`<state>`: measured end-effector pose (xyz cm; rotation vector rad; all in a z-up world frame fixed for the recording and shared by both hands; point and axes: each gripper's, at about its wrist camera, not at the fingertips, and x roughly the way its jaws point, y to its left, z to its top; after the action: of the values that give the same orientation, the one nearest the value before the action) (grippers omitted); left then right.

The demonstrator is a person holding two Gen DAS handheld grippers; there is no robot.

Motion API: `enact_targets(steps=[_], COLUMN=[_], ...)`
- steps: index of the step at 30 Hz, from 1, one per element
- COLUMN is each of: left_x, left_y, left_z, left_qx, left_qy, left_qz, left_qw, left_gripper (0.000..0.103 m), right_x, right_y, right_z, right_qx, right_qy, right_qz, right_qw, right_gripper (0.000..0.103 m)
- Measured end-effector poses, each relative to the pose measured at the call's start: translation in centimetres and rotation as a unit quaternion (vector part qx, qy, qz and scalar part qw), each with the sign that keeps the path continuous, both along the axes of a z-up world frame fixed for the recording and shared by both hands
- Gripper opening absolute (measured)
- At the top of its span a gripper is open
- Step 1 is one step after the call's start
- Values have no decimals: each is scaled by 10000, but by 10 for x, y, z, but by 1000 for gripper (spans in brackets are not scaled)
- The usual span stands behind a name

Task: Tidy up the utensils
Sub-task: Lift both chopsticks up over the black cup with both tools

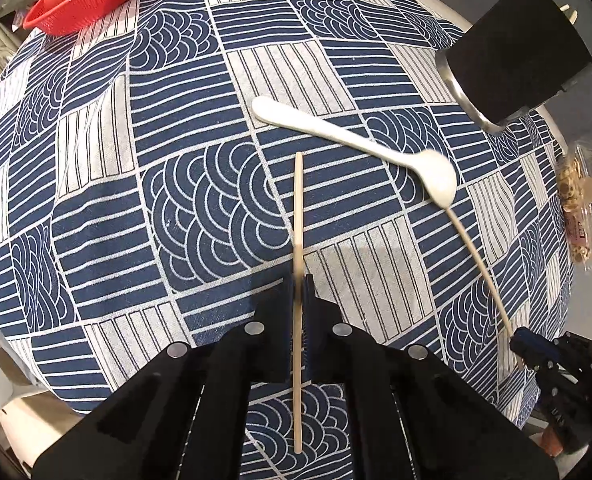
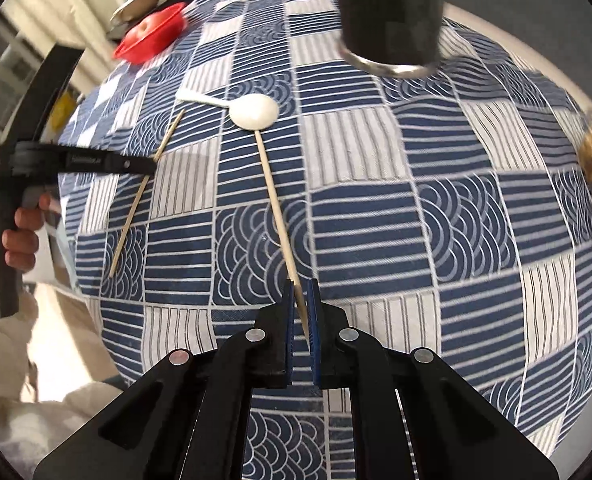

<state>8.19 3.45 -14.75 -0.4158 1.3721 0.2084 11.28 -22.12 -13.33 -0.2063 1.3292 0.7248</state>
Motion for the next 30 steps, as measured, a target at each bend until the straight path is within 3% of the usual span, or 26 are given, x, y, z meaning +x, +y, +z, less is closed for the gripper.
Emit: enact_targets(steps=[6,11,23,30], left_x=[-15,-24,-10,20], left_y=[9,23,32,5], left_z=[3,19,76,97], left_qx=[77,189,494,716], left_qy=[44,-15,-397,-613], left_qz=[-114,-134,-485,-857], left_qw=[9999,9997,9968,9918], left_gripper=[5,5,5,5], right_x=[11,19,26,30], right_y=[-28,-44,-82,-81], right_z=[5,14,82,95], right_qx=[465,616,1413,1308], right_qy=[435,457,-168,-494], right_qz=[-606,-934,-1395,-1409], right_qw=[9961,9927,9800,9801], right_gripper=[5,5,1,1])
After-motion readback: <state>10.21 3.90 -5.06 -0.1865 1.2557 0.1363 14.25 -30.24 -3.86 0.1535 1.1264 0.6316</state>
